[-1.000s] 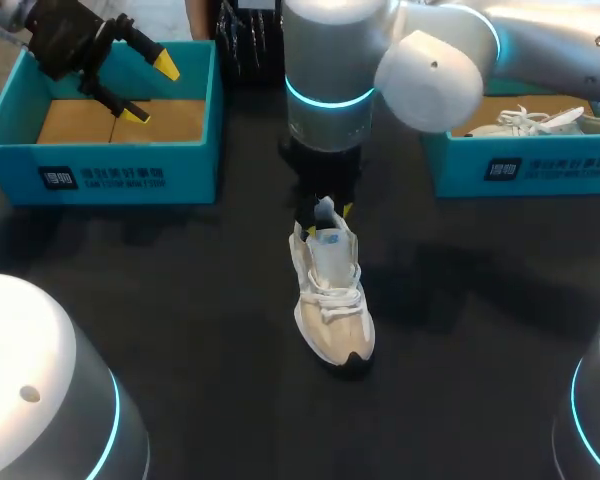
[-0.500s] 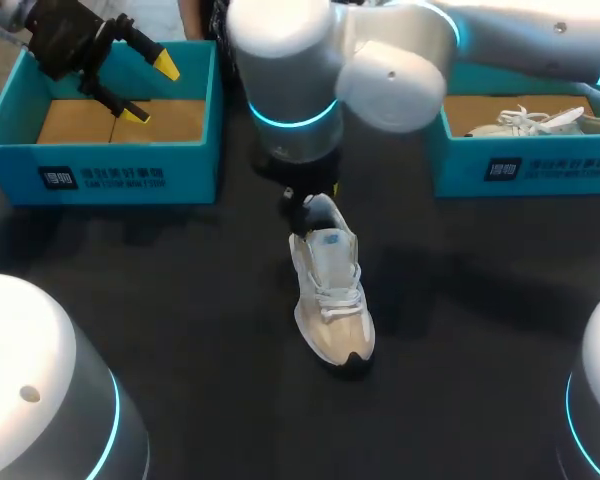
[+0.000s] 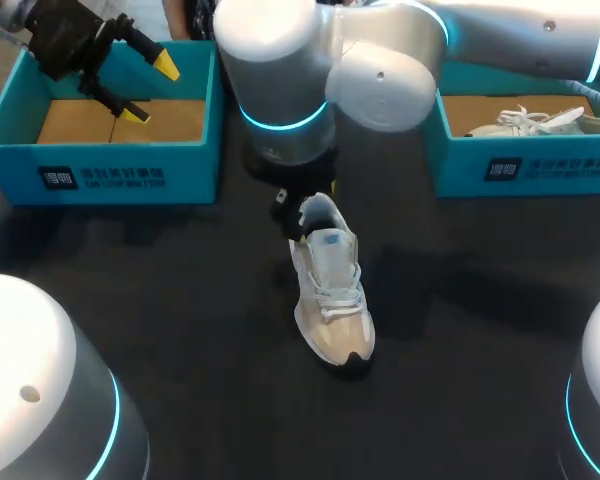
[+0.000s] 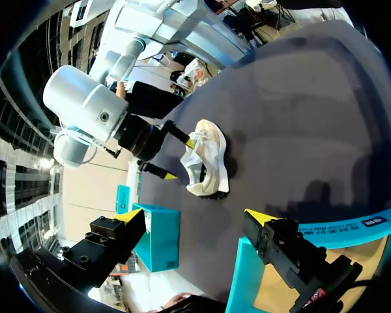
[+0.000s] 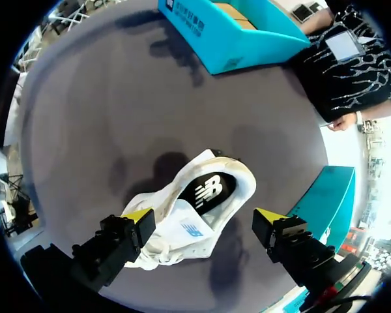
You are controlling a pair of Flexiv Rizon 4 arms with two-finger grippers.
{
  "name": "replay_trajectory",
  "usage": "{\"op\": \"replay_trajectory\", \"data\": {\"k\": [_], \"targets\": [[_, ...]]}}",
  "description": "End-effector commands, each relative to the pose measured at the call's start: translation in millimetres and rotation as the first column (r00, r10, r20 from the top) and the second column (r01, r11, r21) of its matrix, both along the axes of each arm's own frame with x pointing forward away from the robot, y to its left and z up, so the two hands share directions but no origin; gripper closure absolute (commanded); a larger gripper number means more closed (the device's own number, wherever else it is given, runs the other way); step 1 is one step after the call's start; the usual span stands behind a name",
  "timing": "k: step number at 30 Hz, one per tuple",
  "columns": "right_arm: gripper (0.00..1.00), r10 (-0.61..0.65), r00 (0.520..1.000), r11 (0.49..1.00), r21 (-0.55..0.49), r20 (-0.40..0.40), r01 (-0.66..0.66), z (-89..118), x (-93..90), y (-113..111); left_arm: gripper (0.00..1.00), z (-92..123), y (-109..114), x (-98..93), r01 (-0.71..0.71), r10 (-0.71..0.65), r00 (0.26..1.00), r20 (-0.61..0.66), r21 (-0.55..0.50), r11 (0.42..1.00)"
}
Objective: Take the shoe out of the shoebox, open the shoe tongue, remove and reinsert the insole, then place the shoe into the shoebox
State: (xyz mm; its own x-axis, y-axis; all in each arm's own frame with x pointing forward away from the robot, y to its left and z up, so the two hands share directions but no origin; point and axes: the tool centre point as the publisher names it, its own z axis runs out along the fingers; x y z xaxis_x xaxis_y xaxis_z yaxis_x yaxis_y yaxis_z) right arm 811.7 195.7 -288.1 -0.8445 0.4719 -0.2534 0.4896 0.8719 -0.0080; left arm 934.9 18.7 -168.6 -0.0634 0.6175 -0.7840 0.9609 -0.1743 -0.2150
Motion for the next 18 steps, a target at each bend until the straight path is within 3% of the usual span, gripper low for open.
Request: {"op": "replay_trajectory", "data": {"k": [1, 7, 18], "targets": [[0.0, 0.078, 0.996, 0.997, -0.022, -0.031, -0.078, 2.5, 8.4, -10.7, 0.0, -0.3, 0.3, 0.1, 0.001, -0.001, 1.0, 0.001, 0.001, 1.0], [0.0, 0.161, 0.984, 0.985, -0.053, -0.079, -0.165, 2.6, 25.4, -18.0, 0.0, -0.3, 0.3, 0.1, 0.001, -0.001, 1.0, 0.001, 0.001, 1.0], [0.0, 0.313, 0.948, 0.947, -0.059, -0.064, -0.317, -18.8, 62.0, -8.7, 0.0, -0.3, 0.3, 0.1, 0.001, -0.001, 1.0, 0.001, 0.001, 1.0]]}}
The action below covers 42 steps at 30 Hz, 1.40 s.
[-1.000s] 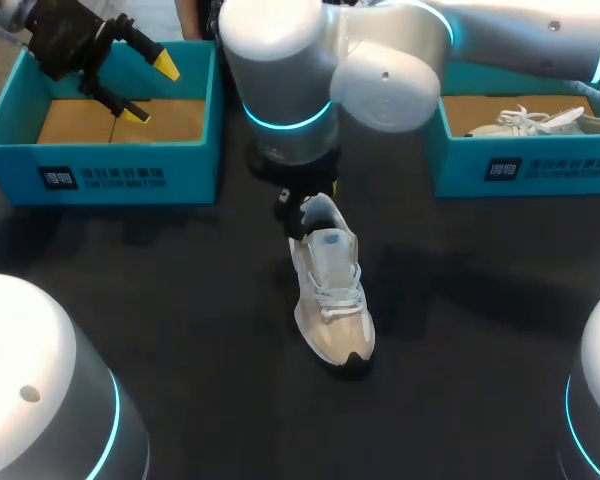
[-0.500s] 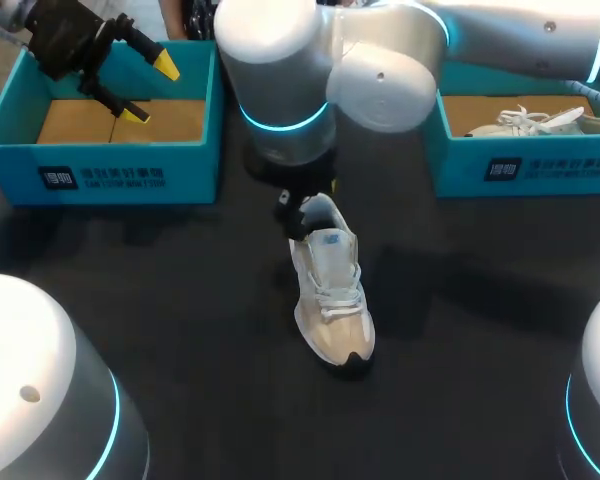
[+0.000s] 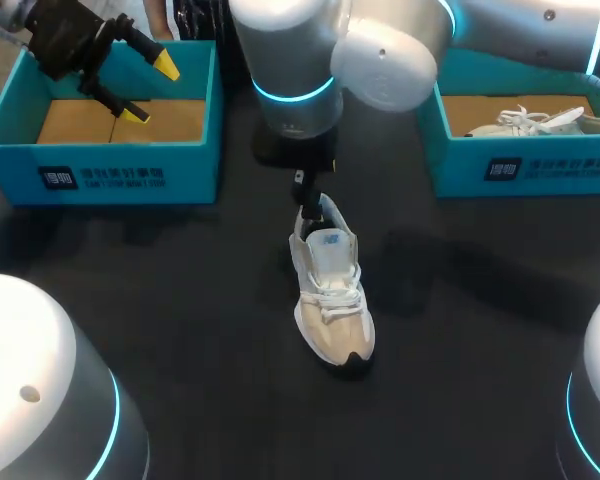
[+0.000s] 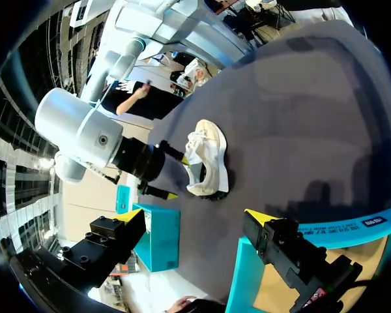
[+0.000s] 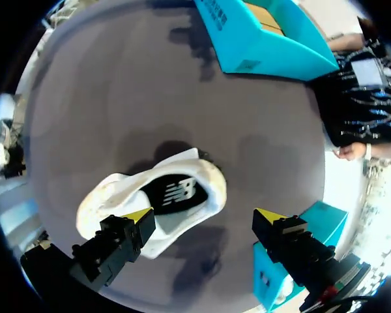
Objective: Take the shoe out of the shoebox, open the shoe tongue, remove and reinsert the insole, then place the shoe into the shoebox
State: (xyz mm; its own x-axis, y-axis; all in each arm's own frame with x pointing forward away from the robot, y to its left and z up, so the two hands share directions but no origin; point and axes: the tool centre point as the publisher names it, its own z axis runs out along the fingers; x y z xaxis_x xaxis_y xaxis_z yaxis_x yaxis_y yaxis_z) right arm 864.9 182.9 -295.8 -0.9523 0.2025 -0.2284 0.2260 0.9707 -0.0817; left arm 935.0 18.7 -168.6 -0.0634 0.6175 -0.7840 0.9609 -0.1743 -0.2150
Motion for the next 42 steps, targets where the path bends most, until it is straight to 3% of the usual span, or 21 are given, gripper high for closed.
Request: {"op": "replay_trajectory", "data": {"k": [1, 6, 21, 25, 27, 36, 39, 40, 42], "targets": [[0.0, 0.066, 0.998, 0.998, -0.007, 0.004, -0.066, -12.5, 11.5, 3.8, 0.0, -0.3, 0.3, 0.1, 0.001, -0.001, 1.0, 0.001, 0.001, 1.0], [0.0, 0.165, 0.986, 0.986, -0.015, 0.016, -0.165, -22.8, 21.8, 2.7, 0.0, -0.3, 0.3, 0.1, 0.001, -0.001, 1.0, 0.001, 0.001, 1.0], [0.0, 0.234, 0.972, 0.972, -0.008, -0.018, -0.235, -61.1, 42.2, 6.8, 0.0, -0.3, 0.3, 0.1, 0.001, -0.001, 1.0, 0.001, 0.001, 1.0], [0.18, 0.235, 0.972, 0.972, -0.01, -0.027, -0.235, -64.2, 43.4, 7.2, 0.0, -0.3, 0.3, 0.1, 0.001, -0.001, 1.0, 0.001, 0.001, 1.0], [0.51, 0.236, 0.971, 0.972, -0.01, -0.028, -0.236, -64.3, 43.5, 7.1, 0.0, -0.3, 0.3, 0.1, 0.001, -0.001, 1.0, 0.001, 0.001, 1.0], [0.78, 0.227, 0.973, 0.974, -0.015, -0.043, -0.228, -70.2, 38.3, 3.5, 0.0, -0.3, 0.3, 0.1, 0.001, -0.001, 1.0, 0.001, 0.001, 1.0], [0.91, 0.221, 0.974, 0.975, -0.016, -0.05, -0.222, -73.2, 35.7, 2.4, 0.0, -0.3, 0.3, 0.1, 0.001, -0.001, 1.0, 0.001, 0.001, 1.0], [1.0, 0.216, 0.975, 0.976, -0.017, -0.052, -0.217, -74.1, 35.0, 1.9, 0.0, -0.3, 0.3, 0.1, 0.001, -0.001, 1.0, 0.001, 0.001, 1.0], [1.0, 0.211, 0.976, 0.977, -0.016, -0.054, -0.212, -75.7, 34.2, 1.5, 0.0, -0.3, 0.3, 0.1, 0.001, -0.001, 1.0, 0.001, 0.001, 1.0]]}}
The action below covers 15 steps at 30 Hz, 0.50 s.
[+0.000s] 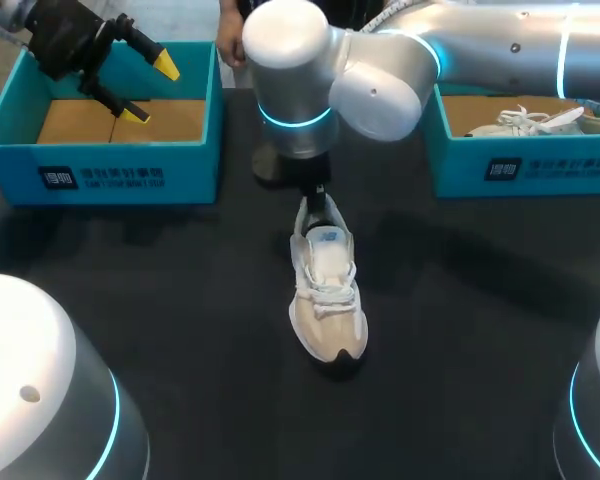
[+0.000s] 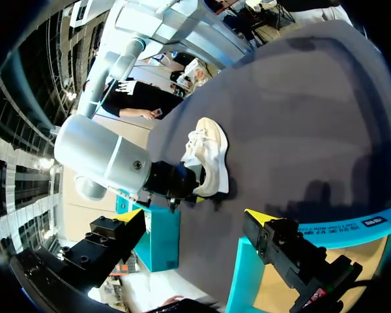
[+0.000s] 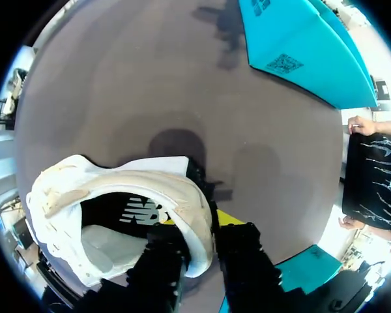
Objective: Take the shoe out of the shoebox, open the shoe tongue, remove and reinsert the insole, then place the shoe into the shoebox
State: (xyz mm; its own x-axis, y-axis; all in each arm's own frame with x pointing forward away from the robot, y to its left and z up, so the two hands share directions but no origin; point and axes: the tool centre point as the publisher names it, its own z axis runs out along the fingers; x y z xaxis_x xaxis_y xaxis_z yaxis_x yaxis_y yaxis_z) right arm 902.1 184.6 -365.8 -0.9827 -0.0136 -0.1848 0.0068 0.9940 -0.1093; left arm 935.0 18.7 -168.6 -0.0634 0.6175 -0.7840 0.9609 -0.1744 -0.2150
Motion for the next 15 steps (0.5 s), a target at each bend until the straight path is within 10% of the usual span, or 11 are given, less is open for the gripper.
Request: {"op": "replay_trajectory", "data": {"k": [1, 15], "targets": [[1.0, -0.005, 1.0, 1.0, 0.0, -0.006, 0.005, -6.0, -3.2, -0.1, 0.0, -0.3, 0.3, 0.1, 0.001, -0.001, 1.0, 0.001, 0.001, 1.0], [1.0, -0.041, 0.999, 0.999, 0.002, -0.007, 0.041, 43.8, -10.5, -5.2, 0.0, -0.3, 0.3, 0.1, 0.001, -0.001, 1.0, 0.001, 0.001, 1.0]]}}
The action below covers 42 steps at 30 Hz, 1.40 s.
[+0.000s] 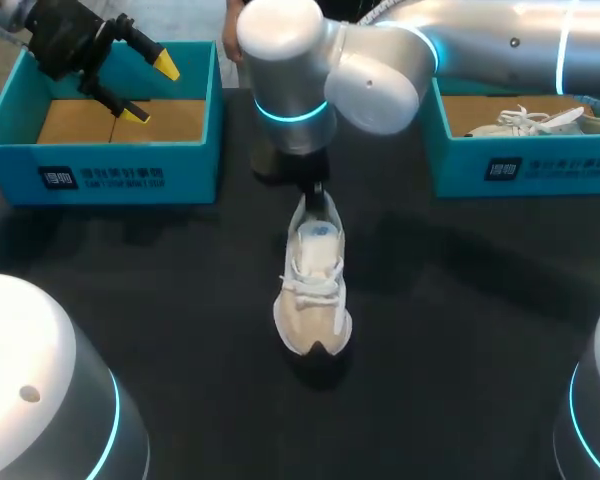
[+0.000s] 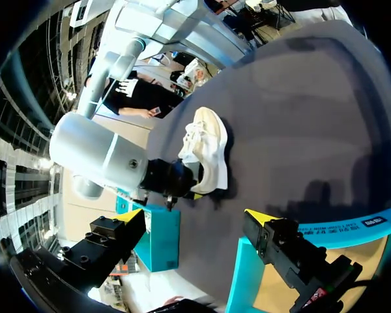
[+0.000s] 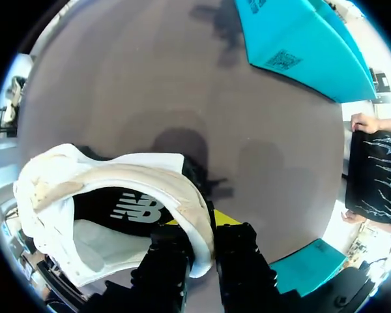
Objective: Take the shoe out of the shoebox, open the shoe tongue, remove and reinsert the insole, then place the shoe into the shoebox
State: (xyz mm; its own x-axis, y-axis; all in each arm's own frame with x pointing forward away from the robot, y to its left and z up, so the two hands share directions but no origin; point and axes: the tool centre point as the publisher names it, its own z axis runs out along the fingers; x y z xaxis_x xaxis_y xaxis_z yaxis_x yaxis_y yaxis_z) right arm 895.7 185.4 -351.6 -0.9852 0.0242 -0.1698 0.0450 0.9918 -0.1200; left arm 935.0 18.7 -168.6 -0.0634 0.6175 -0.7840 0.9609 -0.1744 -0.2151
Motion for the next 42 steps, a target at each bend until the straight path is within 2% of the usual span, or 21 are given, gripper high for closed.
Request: {"op": "replay_trajectory", "data": {"k": [1, 13, 24, 28, 31, 42], "targets": [[1.0, 0.0, 1.0, 1.0, 0.007, 0.007, 0.0, 39.7, -4.4, -7.1, 0.0, -0.3, 0.3, 0.1, 0.001, -0.001, 1.0, 0.001, 0.001, 1.0], [1.0, 0.028, 0.997, 0.999, 0.04, 0.077, -0.031, 127.1, -4.8, -15.3, 0.0, -0.3, 0.3, 0.1, 0.001, -0.001, 1.0, 0.001, 0.001, 1.0], [1.0, 0.039, 0.994, 0.999, -0.011, 0.104, -0.038, 186.6, -0.1, -18.3, 0.0, -0.3, 0.3, 0.1, 0.001, -0.001, 1.0, 0.001, 0.001, 1.0], [1.0, 0.051, 0.991, 0.998, -0.036, 0.122, -0.047, 200.9, 4.8, -18.6, 0.0, -0.3, 0.3, 0.1, 0.001, -0.001, 1.0, 0.001, 0.001, 1.0], [1.0, 0.057, 0.988, 0.998, -0.017, 0.144, -0.055, 208.9, 7.2, -16.0, 0.0, -0.3, 0.3, 0.1, 0.001, -0.001, 1.0, 0.001, 0.001, 1.0], [1.0, 0.057, 0.988, 0.998, -0.017, 0.144, -0.055, 208.9, 7.2, -16.0, 0.0, -0.3, 0.3, 0.1, 0.001, -0.001, 1.0, 0.001, 0.001, 1.0]]}}
